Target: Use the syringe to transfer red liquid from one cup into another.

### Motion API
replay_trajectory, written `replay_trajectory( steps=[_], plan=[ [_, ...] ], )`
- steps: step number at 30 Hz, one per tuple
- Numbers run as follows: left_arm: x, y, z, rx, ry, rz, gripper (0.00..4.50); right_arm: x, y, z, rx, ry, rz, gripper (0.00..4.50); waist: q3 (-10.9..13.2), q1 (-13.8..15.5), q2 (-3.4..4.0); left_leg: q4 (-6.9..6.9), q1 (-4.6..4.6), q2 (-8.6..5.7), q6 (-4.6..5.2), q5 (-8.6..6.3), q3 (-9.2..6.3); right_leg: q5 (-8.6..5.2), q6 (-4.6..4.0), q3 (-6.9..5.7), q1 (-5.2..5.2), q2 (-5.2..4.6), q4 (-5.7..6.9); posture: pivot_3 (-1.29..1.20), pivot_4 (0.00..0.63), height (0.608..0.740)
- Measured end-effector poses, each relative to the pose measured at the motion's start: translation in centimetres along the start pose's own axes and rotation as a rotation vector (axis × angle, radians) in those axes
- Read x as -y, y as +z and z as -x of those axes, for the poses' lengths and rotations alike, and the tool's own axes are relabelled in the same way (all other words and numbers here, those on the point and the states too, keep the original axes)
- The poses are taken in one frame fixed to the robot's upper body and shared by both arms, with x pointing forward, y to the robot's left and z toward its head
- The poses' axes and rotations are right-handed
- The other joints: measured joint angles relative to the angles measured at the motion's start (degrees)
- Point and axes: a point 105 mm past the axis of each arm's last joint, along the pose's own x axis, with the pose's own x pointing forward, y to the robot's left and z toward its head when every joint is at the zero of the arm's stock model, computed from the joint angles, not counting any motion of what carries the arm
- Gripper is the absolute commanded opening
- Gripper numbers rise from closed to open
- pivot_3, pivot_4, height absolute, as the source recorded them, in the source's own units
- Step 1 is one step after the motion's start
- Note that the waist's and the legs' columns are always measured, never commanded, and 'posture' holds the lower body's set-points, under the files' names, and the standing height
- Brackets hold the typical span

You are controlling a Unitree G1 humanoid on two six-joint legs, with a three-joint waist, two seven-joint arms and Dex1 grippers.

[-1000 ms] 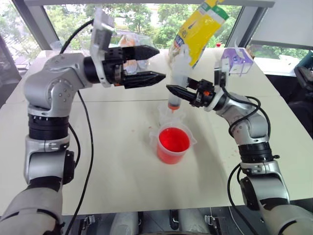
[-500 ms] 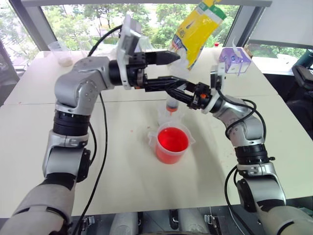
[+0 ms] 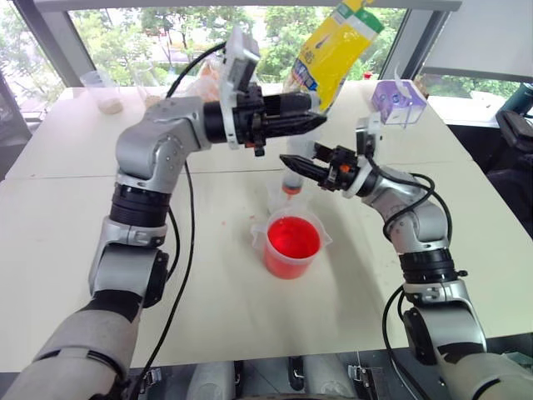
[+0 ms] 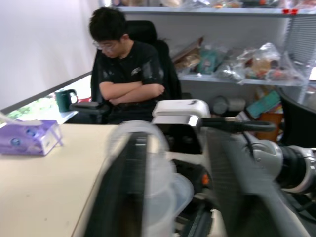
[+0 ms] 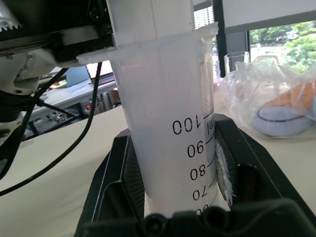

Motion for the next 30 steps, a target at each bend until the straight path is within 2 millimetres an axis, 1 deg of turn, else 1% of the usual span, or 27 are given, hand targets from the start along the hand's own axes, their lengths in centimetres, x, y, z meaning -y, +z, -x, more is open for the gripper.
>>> replay_trajectory(
  steps=[15, 30],
  plan=[
    [0.2, -0.22, 0.28, -0.032, -0.011, -0.035, 0.05, 0.09, 0.21, 0.03, -0.008, -0.002, 0.015, 1.51, 0.01, 0.03, 0.01, 0.0, 0.0, 0.0, 0.0, 0.0, 0.0, 0.0, 0.0, 0.0, 0.0, 0.0, 0.0, 0.0, 0.15, 0.74],
    [-0.06, -0.51, 0.66, -0.038, 0.011, -0.075, 0.05, 0.24, 0.81, -0.53, -0.027, 0.009, -0.001, 1.51, 0.01, 0.03, 0.01, 0.0, -0.01, 0.0, 0.0, 0.0, 0.0, 0.0, 0.0, 0.0, 0.0, -0.01, 0.0, 0.0, 0.15, 0.74]
  ],
)
